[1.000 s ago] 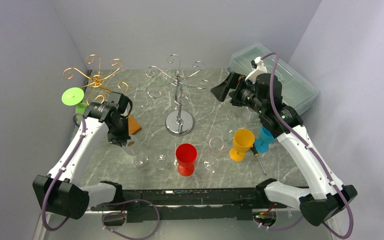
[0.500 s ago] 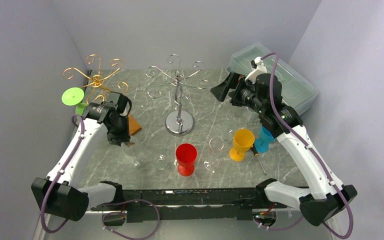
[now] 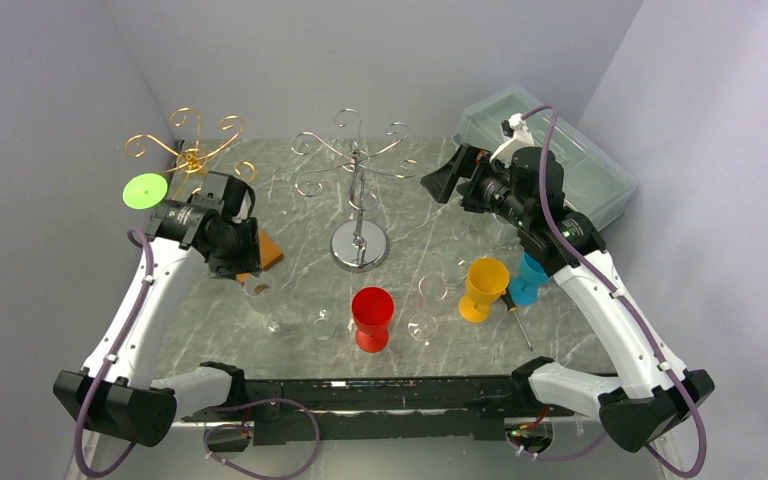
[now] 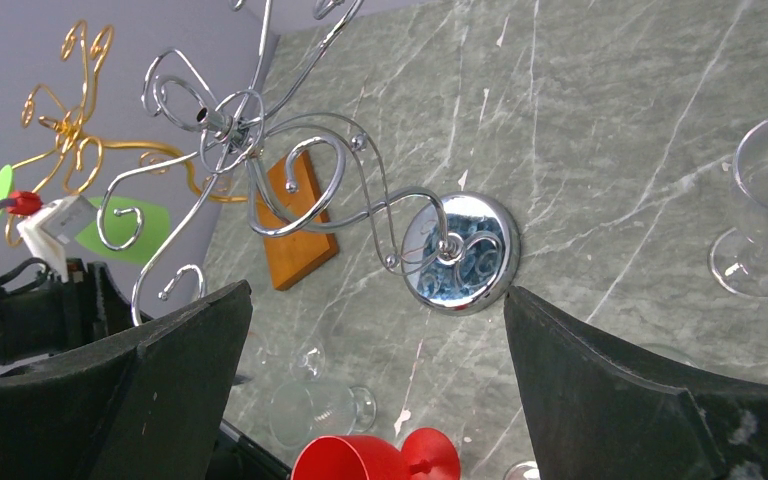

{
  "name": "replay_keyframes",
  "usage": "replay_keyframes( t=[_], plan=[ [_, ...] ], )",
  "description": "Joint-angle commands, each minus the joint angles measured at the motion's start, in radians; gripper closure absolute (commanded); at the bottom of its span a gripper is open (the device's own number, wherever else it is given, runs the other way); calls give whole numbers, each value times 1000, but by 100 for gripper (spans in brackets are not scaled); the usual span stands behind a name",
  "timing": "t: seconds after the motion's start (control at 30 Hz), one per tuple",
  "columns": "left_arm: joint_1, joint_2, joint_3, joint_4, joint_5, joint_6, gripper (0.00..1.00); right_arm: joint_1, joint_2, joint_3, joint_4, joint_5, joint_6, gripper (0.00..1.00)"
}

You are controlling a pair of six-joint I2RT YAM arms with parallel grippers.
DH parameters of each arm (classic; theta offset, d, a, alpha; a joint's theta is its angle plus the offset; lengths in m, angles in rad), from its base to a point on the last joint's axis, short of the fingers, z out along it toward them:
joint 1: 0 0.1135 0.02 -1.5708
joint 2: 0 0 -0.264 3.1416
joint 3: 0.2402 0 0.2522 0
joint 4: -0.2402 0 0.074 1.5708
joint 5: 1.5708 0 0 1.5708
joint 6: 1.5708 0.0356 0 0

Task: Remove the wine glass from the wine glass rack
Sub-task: Place the wine glass at the center of the board, then reset both arms

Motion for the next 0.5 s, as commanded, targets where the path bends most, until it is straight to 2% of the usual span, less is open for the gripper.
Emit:
replay_keyframes(
  t=[0.0, 0.27, 0.47],
  plan=[
    [3, -26, 91, 0, 55, 17, 45, -3, -12, 23, 27, -10, 0, 0],
    [3, -35, 239, 32, 182, 30, 34, -2, -6, 58, 13, -4, 6, 0],
    [0, -31, 334, 57, 250, 52, 32, -2, -12, 72, 10, 6, 16, 0]
  ],
)
